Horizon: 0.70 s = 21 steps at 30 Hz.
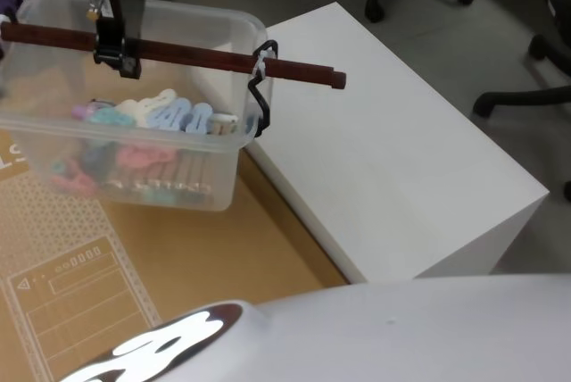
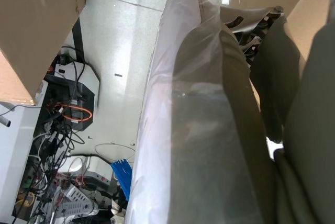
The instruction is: Use one hand to grasp the basket and place it at the designated location.
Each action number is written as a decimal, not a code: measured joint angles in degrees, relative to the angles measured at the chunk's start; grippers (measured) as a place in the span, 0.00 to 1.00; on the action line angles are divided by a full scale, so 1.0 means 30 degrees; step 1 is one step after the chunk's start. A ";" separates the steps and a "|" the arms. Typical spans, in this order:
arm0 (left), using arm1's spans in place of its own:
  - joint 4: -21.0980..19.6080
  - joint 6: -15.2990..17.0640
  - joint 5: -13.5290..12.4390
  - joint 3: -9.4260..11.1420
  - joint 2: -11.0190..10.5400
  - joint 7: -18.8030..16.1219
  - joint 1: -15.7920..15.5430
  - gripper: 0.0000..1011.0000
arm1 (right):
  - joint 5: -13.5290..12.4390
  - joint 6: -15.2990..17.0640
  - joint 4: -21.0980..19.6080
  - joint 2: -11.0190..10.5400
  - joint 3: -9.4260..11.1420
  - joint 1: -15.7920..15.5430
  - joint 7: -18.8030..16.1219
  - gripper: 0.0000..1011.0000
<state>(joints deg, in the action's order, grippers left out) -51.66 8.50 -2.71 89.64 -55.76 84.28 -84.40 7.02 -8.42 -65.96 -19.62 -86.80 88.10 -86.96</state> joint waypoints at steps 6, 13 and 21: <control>-0.0001 0.0000 0.0001 0.0001 0.0001 0.0000 -0.0001 0.00 | 0.0078 0.0651 -0.0267 -0.0340 0.0052 -0.0041 -0.0164 0.00; 0.0000 0.0000 0.0000 0.0001 0.0000 0.0000 0.0000 0.00 | 0.0236 0.1764 -0.0997 -0.1088 0.0140 -0.0091 -0.0342 0.00; -0.0003 0.0000 0.0000 0.0001 0.0001 0.0000 0.0000 0.00 | 0.0538 0.2550 -0.1555 -0.1775 0.0204 -0.0054 -0.0480 0.00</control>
<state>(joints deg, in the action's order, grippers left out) -51.66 8.50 -2.71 89.64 -55.76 84.28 -84.41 8.64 -0.77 -70.63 -24.95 -86.19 87.94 -88.40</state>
